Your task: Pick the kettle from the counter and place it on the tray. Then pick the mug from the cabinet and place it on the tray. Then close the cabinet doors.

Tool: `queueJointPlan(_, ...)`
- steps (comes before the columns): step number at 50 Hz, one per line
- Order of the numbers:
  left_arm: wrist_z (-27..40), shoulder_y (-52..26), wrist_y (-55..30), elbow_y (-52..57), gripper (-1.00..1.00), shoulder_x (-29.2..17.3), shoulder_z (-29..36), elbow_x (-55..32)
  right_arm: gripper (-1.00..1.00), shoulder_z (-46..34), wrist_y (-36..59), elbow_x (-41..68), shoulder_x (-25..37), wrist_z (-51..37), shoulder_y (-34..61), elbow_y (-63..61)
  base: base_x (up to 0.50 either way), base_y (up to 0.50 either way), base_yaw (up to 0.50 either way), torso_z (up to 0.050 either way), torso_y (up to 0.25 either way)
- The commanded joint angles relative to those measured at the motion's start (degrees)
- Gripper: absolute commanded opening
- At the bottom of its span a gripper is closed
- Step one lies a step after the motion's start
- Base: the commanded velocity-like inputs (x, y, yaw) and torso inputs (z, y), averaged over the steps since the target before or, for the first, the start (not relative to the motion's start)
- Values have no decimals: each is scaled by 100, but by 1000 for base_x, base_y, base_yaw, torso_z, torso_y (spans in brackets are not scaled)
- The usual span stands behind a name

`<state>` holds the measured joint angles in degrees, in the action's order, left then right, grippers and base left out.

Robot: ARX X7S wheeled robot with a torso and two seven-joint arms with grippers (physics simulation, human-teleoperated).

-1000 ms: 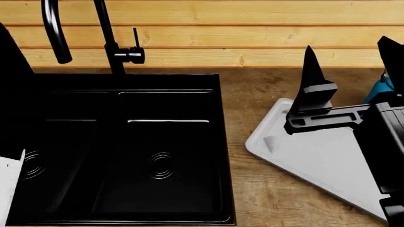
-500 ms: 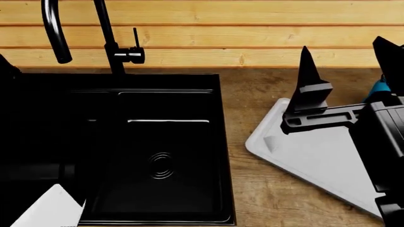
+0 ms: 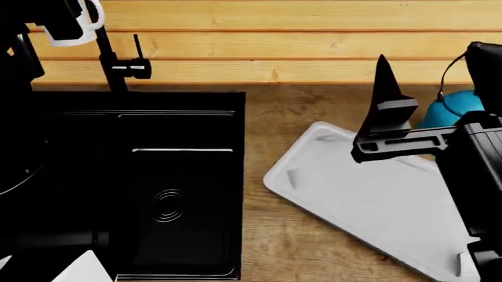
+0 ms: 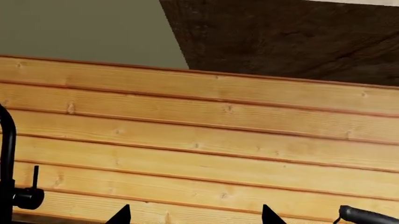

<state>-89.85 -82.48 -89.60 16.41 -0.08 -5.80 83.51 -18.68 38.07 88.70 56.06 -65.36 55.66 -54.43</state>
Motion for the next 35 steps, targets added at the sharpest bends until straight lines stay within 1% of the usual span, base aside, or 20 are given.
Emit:
queueJointPlan(1, -14, -32, -40, 19, -100, 8, 26, -6, 100, 24, -24, 59, 22, -37, 18, -8, 0, -500, 0, 0, 0)
queueJointPlan(16, -14, 10, -40, 45, -100, 8, 31, -3, 100, 30, 9, 206, 52, -108, 198, -14, 0, -500, 0, 0, 1)
queueJointPlan(35, -14, 197, -40, 127, -100, 8, 59, -96, 100, 66, -16, 188, 82, -72, 173, -1, 0, -500, 0, 0, 0)
